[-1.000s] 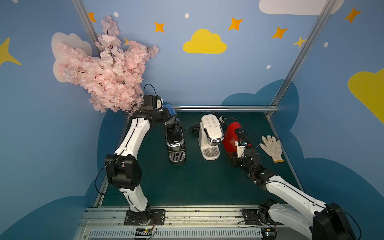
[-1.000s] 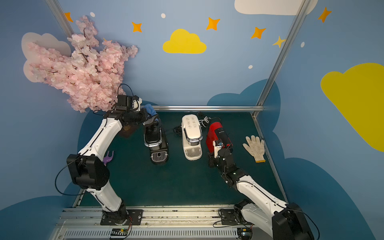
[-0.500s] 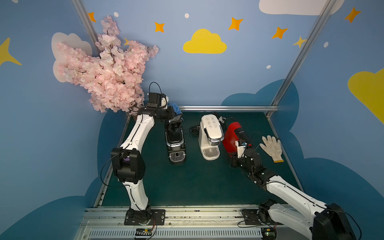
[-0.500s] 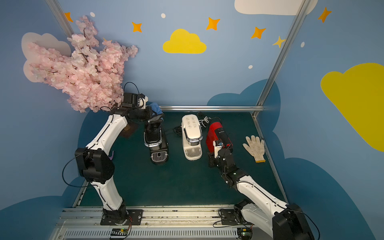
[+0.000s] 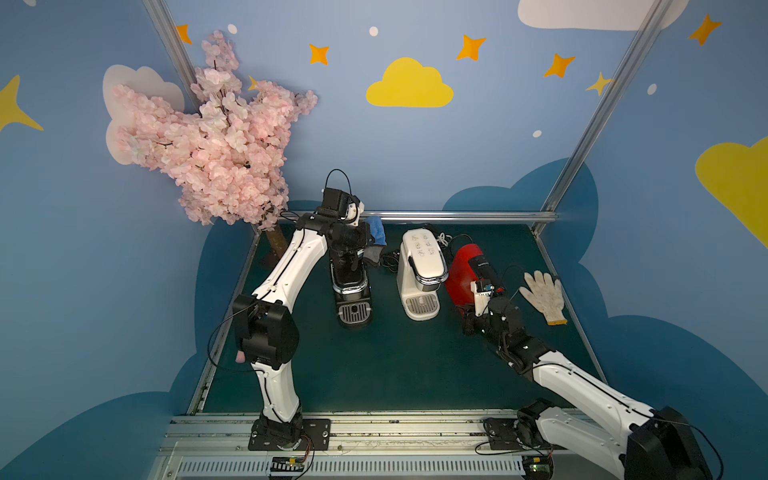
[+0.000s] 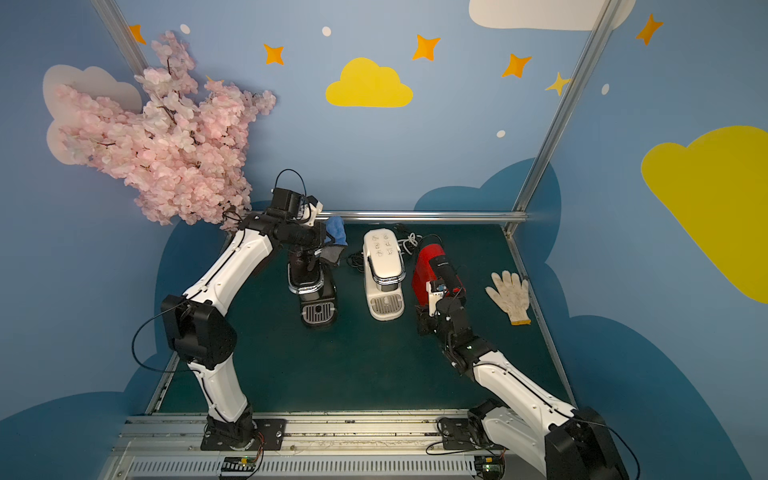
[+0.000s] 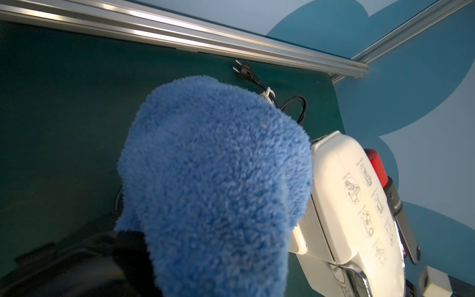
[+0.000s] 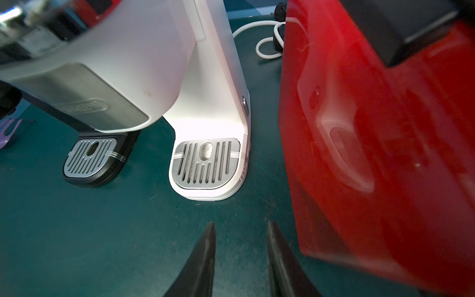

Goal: Wipe the surface of a coffee machine
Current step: Wipe the dirt from the surface of the coffee machine.

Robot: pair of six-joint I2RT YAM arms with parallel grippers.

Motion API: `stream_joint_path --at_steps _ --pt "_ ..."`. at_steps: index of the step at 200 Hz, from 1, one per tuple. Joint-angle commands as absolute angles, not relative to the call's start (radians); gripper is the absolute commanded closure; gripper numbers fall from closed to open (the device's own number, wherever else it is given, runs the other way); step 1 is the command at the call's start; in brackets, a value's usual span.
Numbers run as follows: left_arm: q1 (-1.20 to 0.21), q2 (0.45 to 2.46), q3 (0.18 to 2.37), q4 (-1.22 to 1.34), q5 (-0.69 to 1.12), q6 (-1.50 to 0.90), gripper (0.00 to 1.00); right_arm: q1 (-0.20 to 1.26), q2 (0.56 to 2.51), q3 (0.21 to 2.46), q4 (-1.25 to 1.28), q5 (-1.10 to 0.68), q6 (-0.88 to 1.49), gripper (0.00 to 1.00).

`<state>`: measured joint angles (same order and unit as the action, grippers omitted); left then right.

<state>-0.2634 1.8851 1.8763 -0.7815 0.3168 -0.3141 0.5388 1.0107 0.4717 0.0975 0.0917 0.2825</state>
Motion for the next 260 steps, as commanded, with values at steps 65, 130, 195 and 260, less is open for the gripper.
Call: stream_joint_path --at_steps 65,130,195,260 --pt "-0.25 1.779 1.733 -0.896 0.115 -0.285 0.97 0.545 0.997 0.491 0.101 0.114 0.286 0.66" --pt "-0.095 1.563 1.459 -0.553 0.206 -0.404 0.97 0.544 0.996 0.488 0.105 0.127 0.296 0.66" --pt "-0.067 1.564 1.437 -0.496 0.39 -0.447 0.97 0.545 1.02 0.493 0.111 0.106 0.299 0.66" --pt "-0.096 1.555 1.45 -0.475 0.421 -0.469 0.97 0.545 1.032 0.497 0.113 0.103 0.294 0.66"
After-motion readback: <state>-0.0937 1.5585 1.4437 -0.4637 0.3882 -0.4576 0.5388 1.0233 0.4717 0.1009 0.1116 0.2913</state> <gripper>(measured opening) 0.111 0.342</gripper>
